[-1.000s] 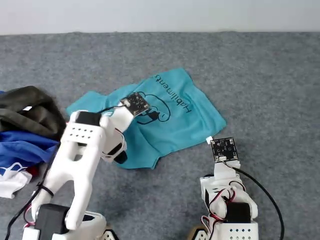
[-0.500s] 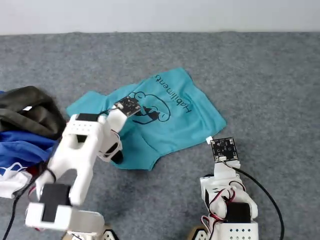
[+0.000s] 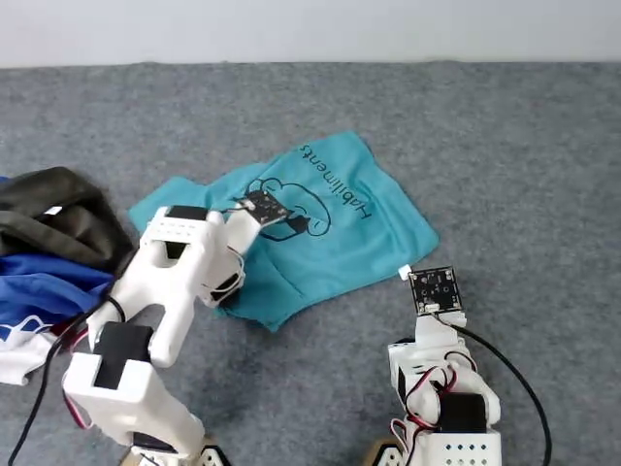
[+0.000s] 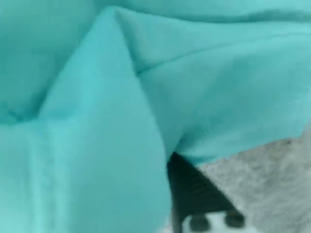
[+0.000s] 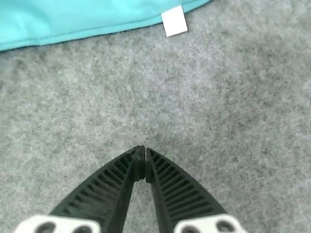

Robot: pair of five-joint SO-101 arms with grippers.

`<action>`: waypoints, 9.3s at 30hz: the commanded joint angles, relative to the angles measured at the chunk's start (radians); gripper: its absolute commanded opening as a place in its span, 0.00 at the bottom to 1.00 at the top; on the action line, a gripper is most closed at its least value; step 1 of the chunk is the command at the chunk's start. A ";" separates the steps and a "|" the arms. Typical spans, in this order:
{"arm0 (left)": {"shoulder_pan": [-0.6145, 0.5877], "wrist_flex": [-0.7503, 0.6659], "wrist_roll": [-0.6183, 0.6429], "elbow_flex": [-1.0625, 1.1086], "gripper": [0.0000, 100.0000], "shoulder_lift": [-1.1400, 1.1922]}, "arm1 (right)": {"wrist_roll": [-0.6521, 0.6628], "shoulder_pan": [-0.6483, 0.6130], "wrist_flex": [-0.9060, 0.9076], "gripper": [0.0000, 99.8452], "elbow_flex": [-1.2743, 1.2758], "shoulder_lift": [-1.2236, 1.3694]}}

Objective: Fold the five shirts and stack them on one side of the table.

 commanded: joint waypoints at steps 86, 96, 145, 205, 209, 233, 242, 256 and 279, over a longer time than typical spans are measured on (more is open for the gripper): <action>-0.258 0.526 0.123 0.133 0.01 -0.881 | 0.578 -0.076 -0.062 0.14 -1.155 1.472; -0.258 0.526 0.123 0.136 0.01 -0.881 | 0.577 -0.191 -0.077 0.30 -1.272 1.724; -0.255 0.468 0.235 -0.410 0.01 -0.878 | 0.632 0.013 0.240 0.01 -1.711 1.445; -0.250 -0.100 -0.054 -0.499 0.01 -0.496 | 0.735 0.131 -0.102 0.01 -1.493 1.349; -0.249 -0.256 -0.054 -0.493 0.01 -0.321 | 0.738 0.131 -0.415 0.01 -1.361 1.448; -0.218 -0.342 -0.130 -1.178 0.01 0.428 | 0.741 0.114 -0.832 0.01 -1.878 2.129; -0.216 0.264 -0.135 -1.403 0.01 0.394 | 0.741 0.111 -0.455 0.01 -1.884 2.104; -0.190 0.548 -0.264 -0.995 0.01 0.081 | 0.740 0.113 0.030 0.01 -1.884 2.057; -0.189 0.540 -0.430 0.033 0.02 -0.356 | 0.822 0.200 0.289 0.01 -1.877 2.068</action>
